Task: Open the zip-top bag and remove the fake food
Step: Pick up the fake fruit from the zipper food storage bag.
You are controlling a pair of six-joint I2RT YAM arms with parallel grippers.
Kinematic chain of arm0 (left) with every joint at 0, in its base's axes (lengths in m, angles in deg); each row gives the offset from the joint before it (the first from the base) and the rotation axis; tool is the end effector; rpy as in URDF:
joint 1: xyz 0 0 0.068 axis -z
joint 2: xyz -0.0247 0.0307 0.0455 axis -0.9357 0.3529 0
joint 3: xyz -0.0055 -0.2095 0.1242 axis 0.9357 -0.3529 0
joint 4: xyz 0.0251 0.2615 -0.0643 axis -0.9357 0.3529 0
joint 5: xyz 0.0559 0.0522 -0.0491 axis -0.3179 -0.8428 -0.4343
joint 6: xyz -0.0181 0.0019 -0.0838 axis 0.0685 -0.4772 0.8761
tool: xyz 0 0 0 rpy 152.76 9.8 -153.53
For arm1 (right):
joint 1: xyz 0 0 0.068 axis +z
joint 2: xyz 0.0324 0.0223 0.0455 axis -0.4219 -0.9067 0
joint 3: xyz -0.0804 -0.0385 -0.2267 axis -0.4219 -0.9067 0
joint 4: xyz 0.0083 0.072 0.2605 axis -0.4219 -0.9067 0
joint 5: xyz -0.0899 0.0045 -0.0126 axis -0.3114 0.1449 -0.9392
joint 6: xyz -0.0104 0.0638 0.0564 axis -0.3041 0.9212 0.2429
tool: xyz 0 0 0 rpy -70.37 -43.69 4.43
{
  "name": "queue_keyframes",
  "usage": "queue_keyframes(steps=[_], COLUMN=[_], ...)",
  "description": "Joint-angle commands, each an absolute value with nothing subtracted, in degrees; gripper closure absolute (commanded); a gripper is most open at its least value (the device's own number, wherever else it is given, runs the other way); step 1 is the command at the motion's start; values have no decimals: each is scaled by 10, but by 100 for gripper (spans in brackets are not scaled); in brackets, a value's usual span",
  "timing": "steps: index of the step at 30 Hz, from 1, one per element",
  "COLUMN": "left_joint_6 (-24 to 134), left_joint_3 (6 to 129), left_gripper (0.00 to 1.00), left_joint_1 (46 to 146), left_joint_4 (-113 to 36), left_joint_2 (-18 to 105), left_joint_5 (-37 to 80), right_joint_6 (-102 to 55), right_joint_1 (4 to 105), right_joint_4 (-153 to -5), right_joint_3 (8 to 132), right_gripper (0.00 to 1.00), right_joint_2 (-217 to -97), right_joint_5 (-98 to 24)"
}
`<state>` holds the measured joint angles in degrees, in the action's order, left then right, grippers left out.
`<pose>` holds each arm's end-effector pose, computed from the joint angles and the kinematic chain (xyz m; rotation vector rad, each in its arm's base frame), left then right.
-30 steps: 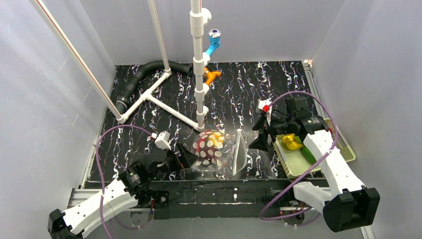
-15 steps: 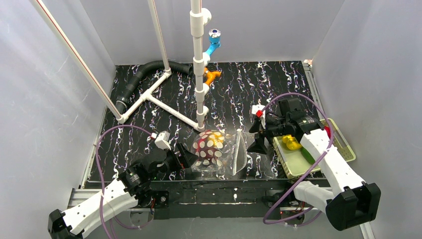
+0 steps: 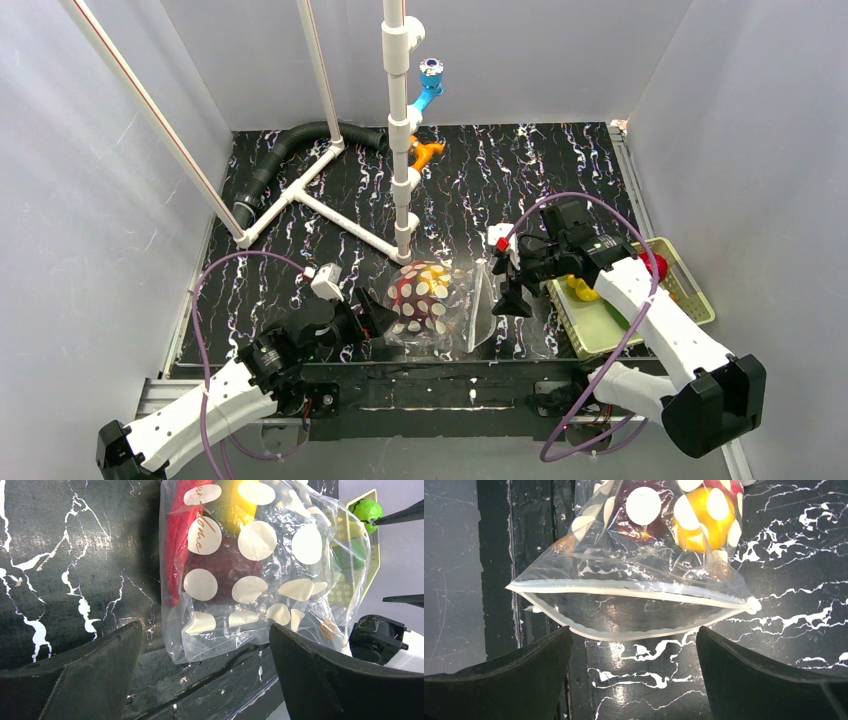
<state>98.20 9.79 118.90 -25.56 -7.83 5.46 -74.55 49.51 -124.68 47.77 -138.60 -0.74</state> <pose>0.1423 -0.1506 0.1714 -0.1922 2.0821 -1.0413 0.2016 0.1501 0.2343 -1.5496 1.7408 0.8021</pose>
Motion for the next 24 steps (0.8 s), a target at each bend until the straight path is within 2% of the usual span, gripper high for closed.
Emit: queue_keyframes(steps=[1, 15, 24], left_joint_6=[977, 978, 981], left_joint_3=[111, 118, 120], left_gripper=[2, 2, 2], left_joint_1=[1186, 1186, 1186], left_joint_4=[-246, -249, -253], left_joint_2=[-79, -71, -63], left_joint_5=[43, 44, 40], right_joint_6=[-766, -803, -776], right_joint_1=[520, 576, 583], right_joint_4=[-1245, -1240, -1183], right_joint_3=[500, 492, 463], right_gripper=[2, 2, 2], right_joint_2=[-1380, -1399, -1387], right_joint_5=[-18, -60, -68])
